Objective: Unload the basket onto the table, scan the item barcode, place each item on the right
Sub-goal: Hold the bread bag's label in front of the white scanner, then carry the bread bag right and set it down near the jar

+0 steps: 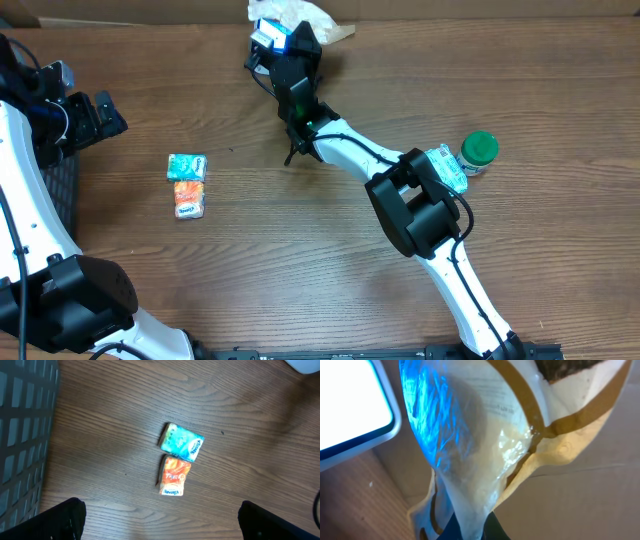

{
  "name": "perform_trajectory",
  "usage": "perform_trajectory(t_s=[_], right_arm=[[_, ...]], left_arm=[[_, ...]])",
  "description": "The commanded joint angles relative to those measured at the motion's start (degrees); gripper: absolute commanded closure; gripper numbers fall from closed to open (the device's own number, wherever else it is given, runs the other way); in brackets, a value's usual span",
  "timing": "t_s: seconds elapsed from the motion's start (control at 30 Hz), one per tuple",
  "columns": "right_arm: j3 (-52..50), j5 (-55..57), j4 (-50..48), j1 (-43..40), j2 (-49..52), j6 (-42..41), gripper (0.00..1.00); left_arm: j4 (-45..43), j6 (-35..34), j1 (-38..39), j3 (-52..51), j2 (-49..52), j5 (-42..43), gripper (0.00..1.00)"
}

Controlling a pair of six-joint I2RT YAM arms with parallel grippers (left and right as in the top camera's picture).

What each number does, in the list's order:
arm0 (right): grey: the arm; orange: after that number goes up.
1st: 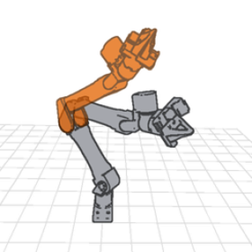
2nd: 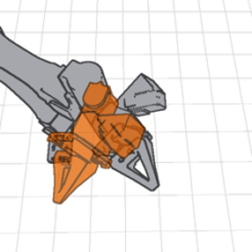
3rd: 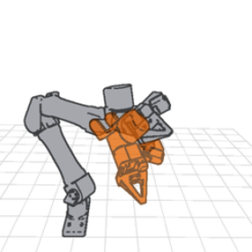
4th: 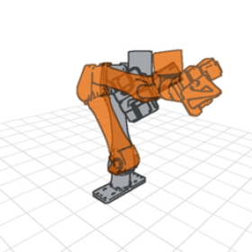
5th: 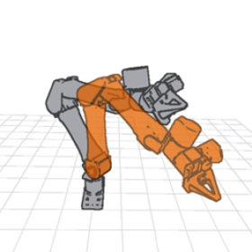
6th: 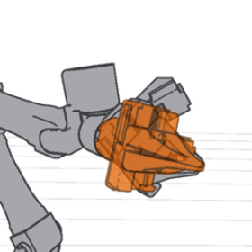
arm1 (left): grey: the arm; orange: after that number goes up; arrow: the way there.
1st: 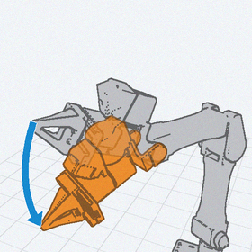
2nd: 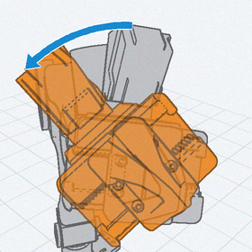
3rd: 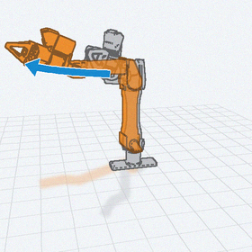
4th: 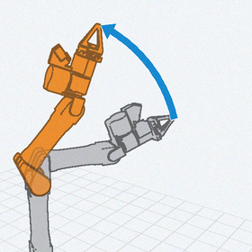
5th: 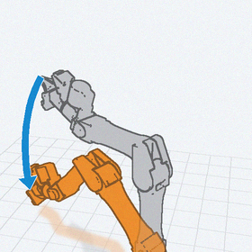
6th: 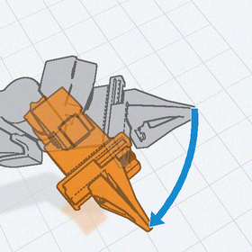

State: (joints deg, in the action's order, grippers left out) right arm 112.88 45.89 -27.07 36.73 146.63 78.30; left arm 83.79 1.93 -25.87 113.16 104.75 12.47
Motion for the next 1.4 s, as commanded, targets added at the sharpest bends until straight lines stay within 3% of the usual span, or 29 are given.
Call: perform_trajectory(t_s=[0.0, 0.67, 0.8, 0.93, 1.03, 1.17, 1.37], right_arm=[[1.2, 1.6, -1.4, -0.3, -0.1, 1.5, 0.96], [1.1, -0.1, 4.2, -0.5, 0.2, -4.3, 0.96], [1.2, 2.8, -4.1, -0.4, -0.9, -9.6, 0.96], [1.2, 6.3, -2.0, -0.4, -7.5, -13.9, 0.96], [1.2, 8.3, 7.2, -0.4, -14.0, -21.1, 0.96], [1.2, 3.4, 31.8, -0.4, -24.5, -40.1, 0.96], [1.2, -22.6, 71.3, -3.7, -37.9, -74.4, 0.96]], left_arm=[[0.0, 1.1, 0.0, 0.1, -0.1, 0.7, 0.01], [0.0, 1.1, 0.0, 0.1, -0.1, 0.7, 0.0], [0.0, 1.1, 0.0, 0.1, -0.1, 0.7, 0.0], [0.0, 1.1, 0.0, 0.1, -0.1, 0.7, 0.0], [0.0, 1.1, 0.0, 0.1, -0.1, 0.7, 0.0], [0.0, 1.1, 0.0, 0.1, -0.1, 0.7, 0.0], [0.0, 1.1, 0.0, 0.1, -0.1, 0.7, 0.0]])
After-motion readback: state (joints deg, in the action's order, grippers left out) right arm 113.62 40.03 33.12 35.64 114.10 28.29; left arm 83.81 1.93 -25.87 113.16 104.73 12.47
